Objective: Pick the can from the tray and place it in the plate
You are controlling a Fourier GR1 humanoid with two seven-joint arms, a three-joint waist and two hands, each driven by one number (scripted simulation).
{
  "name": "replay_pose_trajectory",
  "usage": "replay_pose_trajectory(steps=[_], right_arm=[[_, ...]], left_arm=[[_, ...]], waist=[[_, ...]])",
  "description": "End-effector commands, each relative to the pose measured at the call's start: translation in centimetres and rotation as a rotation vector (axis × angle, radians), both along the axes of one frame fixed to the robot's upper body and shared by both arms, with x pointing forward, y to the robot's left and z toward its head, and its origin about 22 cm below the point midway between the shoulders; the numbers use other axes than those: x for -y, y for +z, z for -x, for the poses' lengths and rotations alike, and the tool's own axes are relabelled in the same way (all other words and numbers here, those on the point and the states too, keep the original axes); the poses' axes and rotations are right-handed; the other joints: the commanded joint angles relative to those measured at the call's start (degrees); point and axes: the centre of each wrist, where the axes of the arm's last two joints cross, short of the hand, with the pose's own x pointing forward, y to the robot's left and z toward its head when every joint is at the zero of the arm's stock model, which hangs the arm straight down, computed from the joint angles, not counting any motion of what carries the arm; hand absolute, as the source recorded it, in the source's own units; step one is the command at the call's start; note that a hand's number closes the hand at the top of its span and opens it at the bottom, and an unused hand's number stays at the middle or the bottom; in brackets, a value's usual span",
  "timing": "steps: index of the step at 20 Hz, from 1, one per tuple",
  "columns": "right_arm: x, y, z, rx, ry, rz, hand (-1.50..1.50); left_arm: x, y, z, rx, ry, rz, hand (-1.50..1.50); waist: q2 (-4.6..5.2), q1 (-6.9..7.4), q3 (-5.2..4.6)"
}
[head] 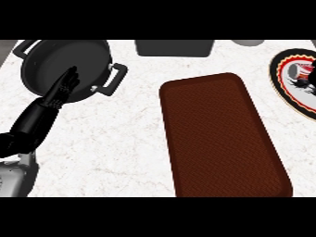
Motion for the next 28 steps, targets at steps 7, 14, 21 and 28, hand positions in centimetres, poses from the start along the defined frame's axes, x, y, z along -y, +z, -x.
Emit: replay_pose_trajectory(steps=[7, 14, 21, 28], right_arm=[[5.6, -3.2, 0.1, -0.163, -0.102, -0.157, -1.50], [6.4, -4.5, 1.0, 0.031, 0.006, -0.159, -1.50], [6.1, -2.7, 0.0, 0.237, 0.172, -0.312, -1.50], [7.5, -2.4, 0.7, 0.414, 0.261, -0.726, -1.50]], left_arm=[[3.2, 0.6, -0.2, 0.007, -0.018, 0.009, 0.00], [1.0, 0.5, 0.2, 0.022, -0.028, 0.011, 0.00], [0.8, -0.3, 0.9, 0.008, -0.015, -0.003, 0.00], [-0.5, -0.7, 0.3, -0.015, 0.019, 0.009, 0.00]], waist=[[0.39, 0.88, 0.09], [0.49, 1.09, 0.16], [0.14, 0.47, 0.13], [-0.29, -1.21, 0.02]])
